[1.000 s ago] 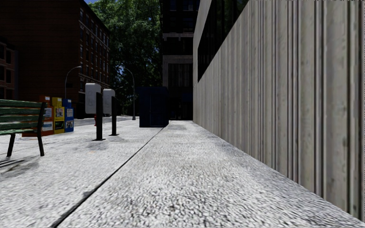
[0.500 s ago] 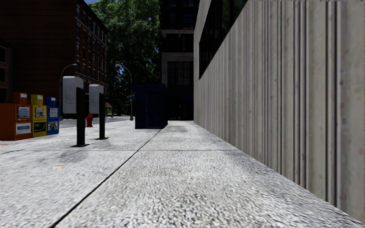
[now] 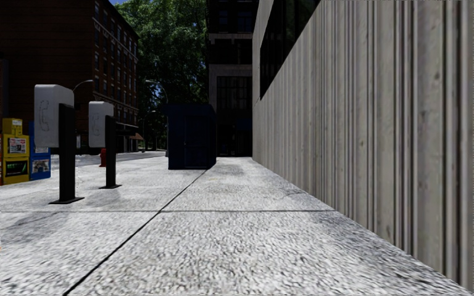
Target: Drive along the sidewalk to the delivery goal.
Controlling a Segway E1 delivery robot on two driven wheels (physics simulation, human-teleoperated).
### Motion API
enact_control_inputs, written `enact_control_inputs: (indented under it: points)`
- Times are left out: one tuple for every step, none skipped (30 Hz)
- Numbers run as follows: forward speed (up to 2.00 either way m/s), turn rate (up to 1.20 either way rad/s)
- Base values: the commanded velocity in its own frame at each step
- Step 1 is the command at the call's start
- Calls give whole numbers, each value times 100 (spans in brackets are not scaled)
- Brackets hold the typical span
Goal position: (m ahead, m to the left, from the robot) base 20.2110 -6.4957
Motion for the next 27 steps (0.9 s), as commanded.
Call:
enact_control_inputs:
  points:
    - [200,0]
    - [200,0]
    - [200,0]
    - [200,0]
    - [200,0]
    - [200,0]
    - [200,0]
    - [200,0]
    - [200,0]
    - [200,0]
    - [200,0]
    - [200,0]
    - [200,0]
    - [200,0]
    - [200,0]
    - [200,0]
    - [200,0]
    - [200,0]
    - [200,0]
    - [200,0]
    - [200,0]
    - [200,0]
    - [200,0]
    - [200,0]
    - [200,0]
    - [200,0]
    - [200,0]
